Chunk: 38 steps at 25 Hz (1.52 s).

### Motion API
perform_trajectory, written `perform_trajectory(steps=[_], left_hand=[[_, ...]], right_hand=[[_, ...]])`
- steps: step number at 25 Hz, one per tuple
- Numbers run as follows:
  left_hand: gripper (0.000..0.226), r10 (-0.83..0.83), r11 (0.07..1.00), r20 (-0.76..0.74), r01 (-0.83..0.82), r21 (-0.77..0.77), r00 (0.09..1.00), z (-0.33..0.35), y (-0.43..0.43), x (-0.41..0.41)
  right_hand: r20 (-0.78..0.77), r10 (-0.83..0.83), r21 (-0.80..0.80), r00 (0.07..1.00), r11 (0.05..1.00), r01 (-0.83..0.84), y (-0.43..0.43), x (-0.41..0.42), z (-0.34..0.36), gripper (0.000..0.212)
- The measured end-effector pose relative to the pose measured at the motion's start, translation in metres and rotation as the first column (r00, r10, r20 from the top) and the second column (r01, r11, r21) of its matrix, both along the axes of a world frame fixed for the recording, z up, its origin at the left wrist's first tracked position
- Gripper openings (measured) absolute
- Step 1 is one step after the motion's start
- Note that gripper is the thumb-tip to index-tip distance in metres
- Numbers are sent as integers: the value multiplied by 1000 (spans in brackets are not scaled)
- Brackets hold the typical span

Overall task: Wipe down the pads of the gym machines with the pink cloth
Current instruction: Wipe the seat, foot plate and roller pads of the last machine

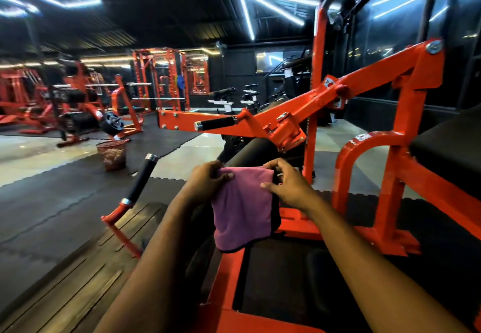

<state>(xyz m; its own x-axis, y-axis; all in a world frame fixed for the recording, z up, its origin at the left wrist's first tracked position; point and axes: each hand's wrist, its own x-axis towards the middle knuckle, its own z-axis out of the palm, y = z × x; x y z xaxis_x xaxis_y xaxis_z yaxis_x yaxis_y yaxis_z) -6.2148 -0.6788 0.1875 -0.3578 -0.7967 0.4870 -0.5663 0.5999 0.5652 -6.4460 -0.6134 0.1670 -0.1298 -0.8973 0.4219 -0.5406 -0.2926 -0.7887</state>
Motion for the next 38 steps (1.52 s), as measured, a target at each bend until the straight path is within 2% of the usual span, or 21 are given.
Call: perform_trajectory(steps=[2,4,7,9,11,13,14,16,18,20,22,23,25,27,29,32,35,38], left_hand=[[32,38,999,-35,-37,18,999,-3,-17,13],[33,62,998,-73,-60,34,995,-1,-37,19],[29,140,987,-154,-150,-54,978,11,-73,16],[20,184,973,-214,-209,-99,959,17,-100,10],[22,220,969,-183,-236,-71,958,13,-121,6],[30,261,965,-42,-259,36,965,-6,-139,1],[30,275,957,45,-278,88,960,-18,-144,1],[24,304,934,161,-328,145,939,-43,-148,6],[27,365,905,169,-391,166,916,-63,-144,16],[29,404,891,147,-424,160,903,-78,-134,22],[28,418,893,102,-429,134,903,-89,-118,21],[26,424,893,75,-430,130,903,-92,-110,19],[23,452,883,48,-455,116,891,-94,-95,18],[21,497,861,62,-500,90,866,-93,-84,20],[19,543,835,26,-543,91,839,-93,-67,26],[21,571,817,-81,-556,151,817,-101,-39,49],[20,572,806,-82,-541,239,816,-120,-21,77],[24,522,838,-98,-488,245,847,-134,-20,92]], right_hand=[[-31,-51,-69,998,996,49,-25,12,5,41],[-32,-105,-143,994,985,99,-54,17,19,33],[-93,-127,-236,988,966,102,-110,18,46,23],[-105,-210,-285,972,943,173,-152,13,63,24],[-113,-319,-325,941,907,269,-184,6,72,28],[-294,-414,-246,861,904,351,-206,4,62,36],[-401,-414,-183,817,910,371,-208,9,46,41],[-526,-360,-154,771,931,330,-197,24,8,55],[-594,-298,-164,747,954,250,-178,37,-23,80],[-607,-275,-137,746,960,242,-171,45,-35,102],[-598,-242,-93,764,968,234,-168,55,-33,110],[-625,-228,-89,746,971,222,-167,59,-31,107],[-688,-193,-86,699,979,185,-166,60,-28,85],[-682,-209,-108,701,977,186,-177,43,-17,61],[-657,-229,-109,719,972,210,-197,17,1,50],[-638,-266,-114,723,961,252,-220,-12,26,44],[-621,-345,-195,704,938,287,-224,-7,24,42],[-606,-382,-268,697,924,273,-221,-1,14,49]])
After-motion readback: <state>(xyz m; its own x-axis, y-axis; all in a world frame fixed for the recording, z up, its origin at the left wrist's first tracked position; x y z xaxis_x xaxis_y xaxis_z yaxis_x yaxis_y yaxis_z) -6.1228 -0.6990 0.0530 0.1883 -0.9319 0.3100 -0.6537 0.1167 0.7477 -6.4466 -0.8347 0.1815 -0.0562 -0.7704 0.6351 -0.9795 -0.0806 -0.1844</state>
